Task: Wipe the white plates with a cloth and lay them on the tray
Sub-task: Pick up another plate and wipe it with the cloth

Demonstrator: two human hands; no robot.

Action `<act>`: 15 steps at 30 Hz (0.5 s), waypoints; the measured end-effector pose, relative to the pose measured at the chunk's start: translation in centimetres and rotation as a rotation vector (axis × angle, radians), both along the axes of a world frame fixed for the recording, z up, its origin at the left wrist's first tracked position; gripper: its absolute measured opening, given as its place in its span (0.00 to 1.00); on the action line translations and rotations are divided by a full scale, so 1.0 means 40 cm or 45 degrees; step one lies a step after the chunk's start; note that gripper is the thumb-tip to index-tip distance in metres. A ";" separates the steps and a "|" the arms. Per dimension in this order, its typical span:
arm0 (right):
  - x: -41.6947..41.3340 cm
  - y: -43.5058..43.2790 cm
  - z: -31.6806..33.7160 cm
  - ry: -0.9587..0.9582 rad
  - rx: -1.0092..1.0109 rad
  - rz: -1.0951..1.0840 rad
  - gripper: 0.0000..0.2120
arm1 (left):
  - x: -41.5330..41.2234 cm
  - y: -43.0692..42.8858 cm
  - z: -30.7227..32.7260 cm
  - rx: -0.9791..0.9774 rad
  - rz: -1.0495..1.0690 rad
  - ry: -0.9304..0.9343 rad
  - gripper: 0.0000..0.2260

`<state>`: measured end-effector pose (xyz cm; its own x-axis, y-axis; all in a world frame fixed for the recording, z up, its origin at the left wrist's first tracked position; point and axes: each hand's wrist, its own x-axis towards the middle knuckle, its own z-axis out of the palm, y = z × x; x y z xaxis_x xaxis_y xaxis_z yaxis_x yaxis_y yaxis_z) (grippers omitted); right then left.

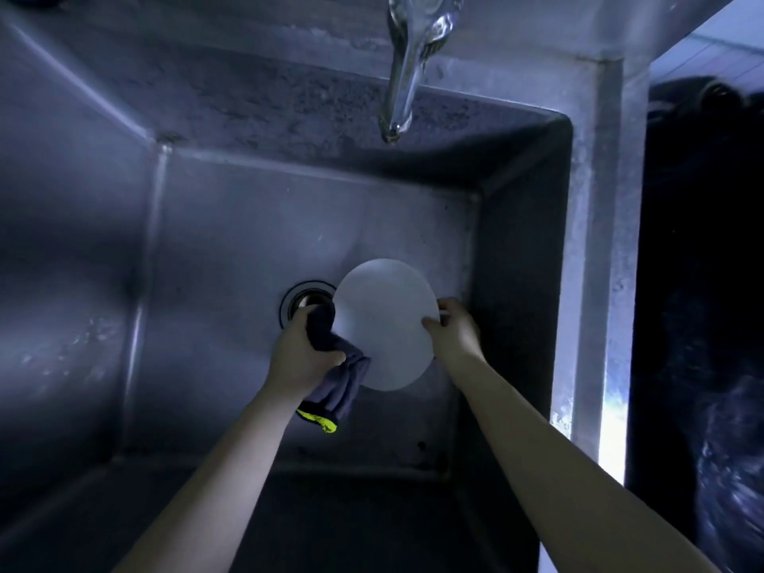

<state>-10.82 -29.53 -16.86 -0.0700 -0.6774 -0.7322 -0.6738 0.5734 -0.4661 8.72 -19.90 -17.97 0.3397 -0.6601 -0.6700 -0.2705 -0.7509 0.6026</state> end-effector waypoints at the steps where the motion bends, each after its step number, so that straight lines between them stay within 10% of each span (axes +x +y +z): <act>1: 0.003 0.004 0.017 -0.003 -0.041 0.023 0.10 | 0.013 0.010 0.013 0.003 0.052 0.031 0.29; 15: -0.064 0.140 0.361 -0.119 -0.634 -0.088 0.08 | 0.081 0.078 0.359 -0.377 -0.144 0.009 0.35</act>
<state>-13.40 -23.95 -2.41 -0.0766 -0.9420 -0.3267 -0.5848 0.3079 -0.7504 11.97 -16.77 -3.60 0.2491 -0.8600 -0.4454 -0.3370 -0.5081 0.7926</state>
